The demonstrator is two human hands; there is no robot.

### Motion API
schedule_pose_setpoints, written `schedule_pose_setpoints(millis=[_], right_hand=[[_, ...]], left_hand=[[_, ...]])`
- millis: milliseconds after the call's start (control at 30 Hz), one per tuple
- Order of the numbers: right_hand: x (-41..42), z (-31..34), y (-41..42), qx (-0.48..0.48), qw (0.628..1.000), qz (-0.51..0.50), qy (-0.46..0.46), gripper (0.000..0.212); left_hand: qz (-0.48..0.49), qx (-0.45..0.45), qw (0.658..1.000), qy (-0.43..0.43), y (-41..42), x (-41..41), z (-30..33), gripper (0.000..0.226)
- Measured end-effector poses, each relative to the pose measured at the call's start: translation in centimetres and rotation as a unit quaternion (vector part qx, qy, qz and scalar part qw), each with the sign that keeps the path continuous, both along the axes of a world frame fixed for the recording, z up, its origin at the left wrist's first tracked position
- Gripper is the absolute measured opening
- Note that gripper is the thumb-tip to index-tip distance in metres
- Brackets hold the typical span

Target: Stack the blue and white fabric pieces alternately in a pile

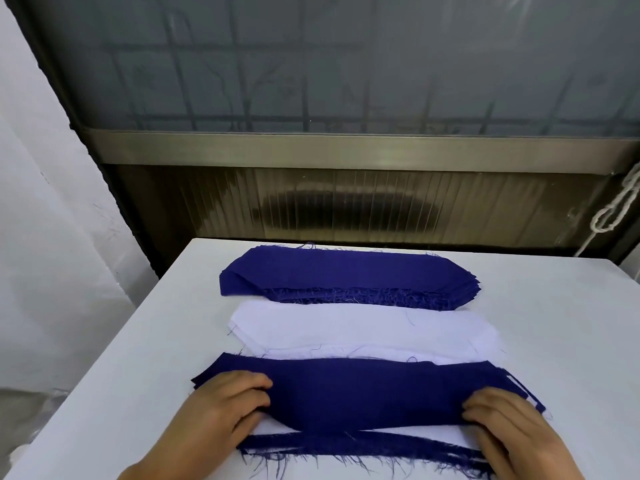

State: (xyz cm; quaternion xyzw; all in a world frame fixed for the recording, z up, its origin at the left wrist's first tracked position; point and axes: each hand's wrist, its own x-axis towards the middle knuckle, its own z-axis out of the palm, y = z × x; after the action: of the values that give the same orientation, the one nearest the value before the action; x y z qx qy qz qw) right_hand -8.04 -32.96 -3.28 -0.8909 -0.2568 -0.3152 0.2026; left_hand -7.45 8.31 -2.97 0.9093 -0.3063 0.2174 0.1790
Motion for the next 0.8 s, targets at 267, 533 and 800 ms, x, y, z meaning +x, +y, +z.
schedule_pose_setpoints(millis=[267, 533, 800], right_hand=[[-0.1, -1.5, -0.3, 0.014, 0.999, -0.026, -0.024, 0.029], [-0.4, -1.0, -0.1, 0.022, 0.999, -0.033, 0.001, 0.032], [-0.2, 1.4, 1.9, 0.016, 0.997, -0.062, 0.047, 0.055]], left_hand=[[-0.002, -0.021, 0.999, 0.041, -0.6, -0.6, -0.1, 0.051], [-0.009, -0.031, 0.996, 0.077, -0.4, -0.8, -0.6, 0.043], [0.006, -0.015, 0.995, 0.099, -2.0, 0.5, 0.8, 0.021]])
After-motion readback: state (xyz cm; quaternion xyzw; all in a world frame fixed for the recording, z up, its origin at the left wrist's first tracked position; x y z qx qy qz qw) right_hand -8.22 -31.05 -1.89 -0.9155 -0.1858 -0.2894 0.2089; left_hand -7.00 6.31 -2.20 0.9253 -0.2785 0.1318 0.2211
